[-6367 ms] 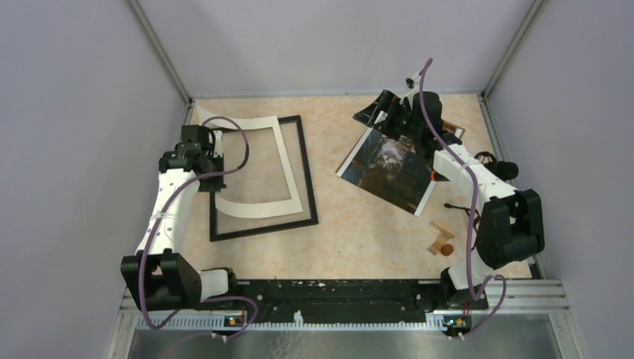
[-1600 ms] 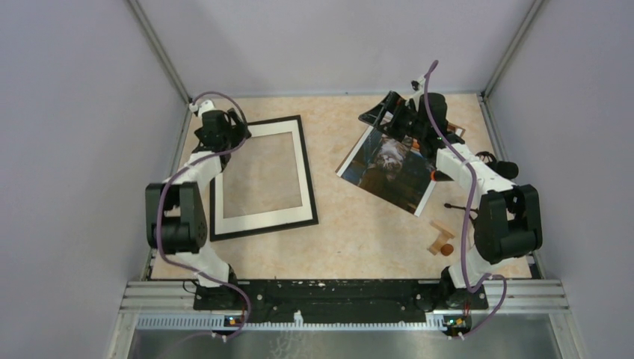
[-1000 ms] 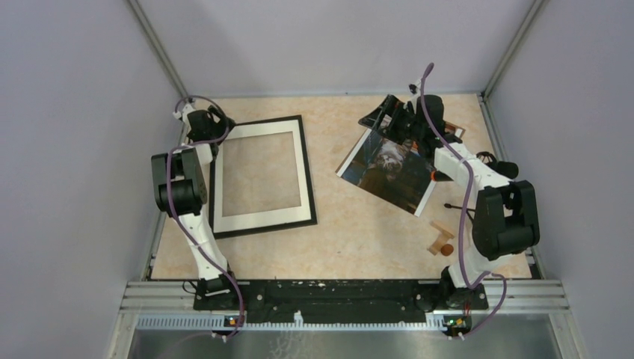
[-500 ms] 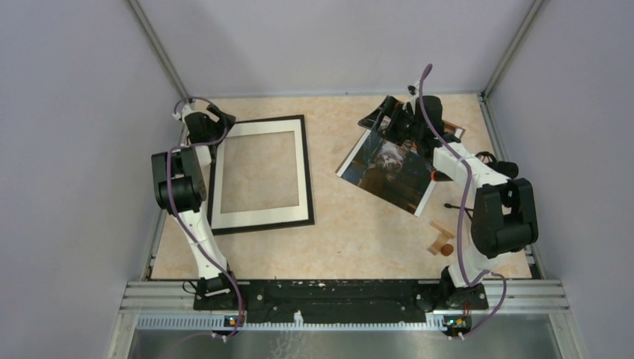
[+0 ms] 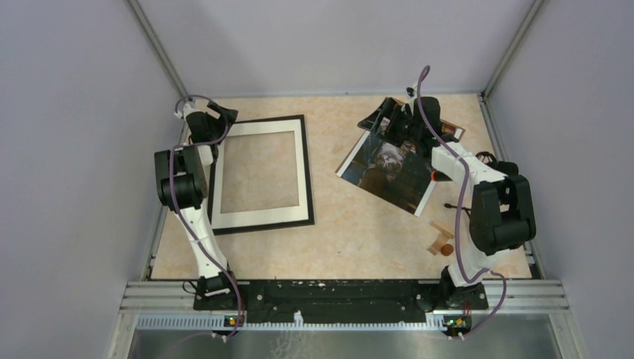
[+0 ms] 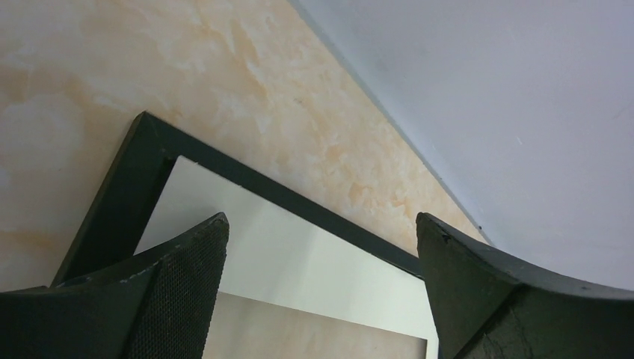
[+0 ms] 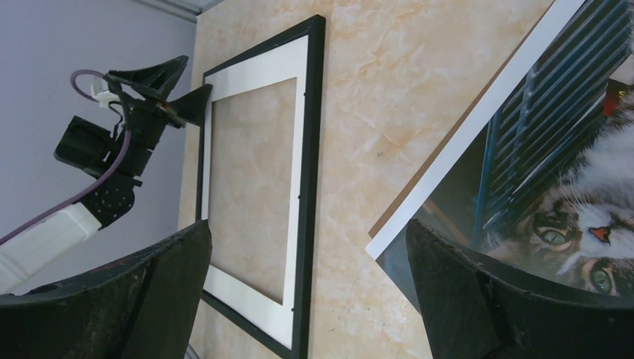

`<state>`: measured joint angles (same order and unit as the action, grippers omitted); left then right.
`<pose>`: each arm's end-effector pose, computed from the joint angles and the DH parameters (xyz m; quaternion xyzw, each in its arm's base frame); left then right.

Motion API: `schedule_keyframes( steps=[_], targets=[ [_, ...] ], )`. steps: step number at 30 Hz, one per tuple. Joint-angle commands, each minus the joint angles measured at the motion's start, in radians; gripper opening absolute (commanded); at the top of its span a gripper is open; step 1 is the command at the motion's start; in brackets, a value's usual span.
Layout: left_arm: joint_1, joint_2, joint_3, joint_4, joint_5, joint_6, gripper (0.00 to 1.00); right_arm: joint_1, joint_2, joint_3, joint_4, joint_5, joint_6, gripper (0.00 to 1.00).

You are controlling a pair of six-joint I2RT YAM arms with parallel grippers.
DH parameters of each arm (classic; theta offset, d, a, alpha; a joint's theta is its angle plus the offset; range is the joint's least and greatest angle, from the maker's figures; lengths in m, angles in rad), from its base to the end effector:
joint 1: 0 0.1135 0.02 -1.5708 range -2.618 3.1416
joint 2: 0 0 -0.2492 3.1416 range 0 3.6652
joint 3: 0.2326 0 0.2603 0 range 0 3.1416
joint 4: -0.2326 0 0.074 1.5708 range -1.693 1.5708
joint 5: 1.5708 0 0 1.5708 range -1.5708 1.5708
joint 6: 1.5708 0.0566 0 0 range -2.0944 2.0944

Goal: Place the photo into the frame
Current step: Adjust the photo frame item on the photo frame.

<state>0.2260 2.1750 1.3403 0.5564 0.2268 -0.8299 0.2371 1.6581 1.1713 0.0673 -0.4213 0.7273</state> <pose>0.4904 0.0997 0.1357 -0.3407 0.7195 -0.2642 0.5444 0.3916 0.1184 0.2451 0.0886 0.8234 0.4023 0.3903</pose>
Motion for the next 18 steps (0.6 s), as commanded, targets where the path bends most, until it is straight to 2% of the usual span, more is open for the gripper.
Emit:
schedule_keyframes(
  steps=[1,4,8,14,18],
  targets=[
    [0.008,0.068,0.010,0.015,-0.023,-0.089,0.98,-0.013,-0.004,0.025,0.045,-0.007,-0.006,0.99],
    [0.018,0.095,0.013,-0.034,-0.009,-0.132,0.97,-0.012,-0.004,0.027,0.042,-0.005,-0.008,0.99],
    [0.021,0.072,0.002,-0.067,-0.032,-0.107,0.98,-0.013,-0.004,0.026,0.041,-0.004,-0.010,0.99],
    [0.021,0.040,0.055,0.017,0.107,-0.111,0.95,-0.013,0.004,0.027,0.048,-0.010,-0.004,0.99],
    [0.017,0.028,0.099,0.039,0.080,-0.116,0.96,-0.013,0.007,0.025,0.051,-0.012,-0.002,0.99]
  ],
)
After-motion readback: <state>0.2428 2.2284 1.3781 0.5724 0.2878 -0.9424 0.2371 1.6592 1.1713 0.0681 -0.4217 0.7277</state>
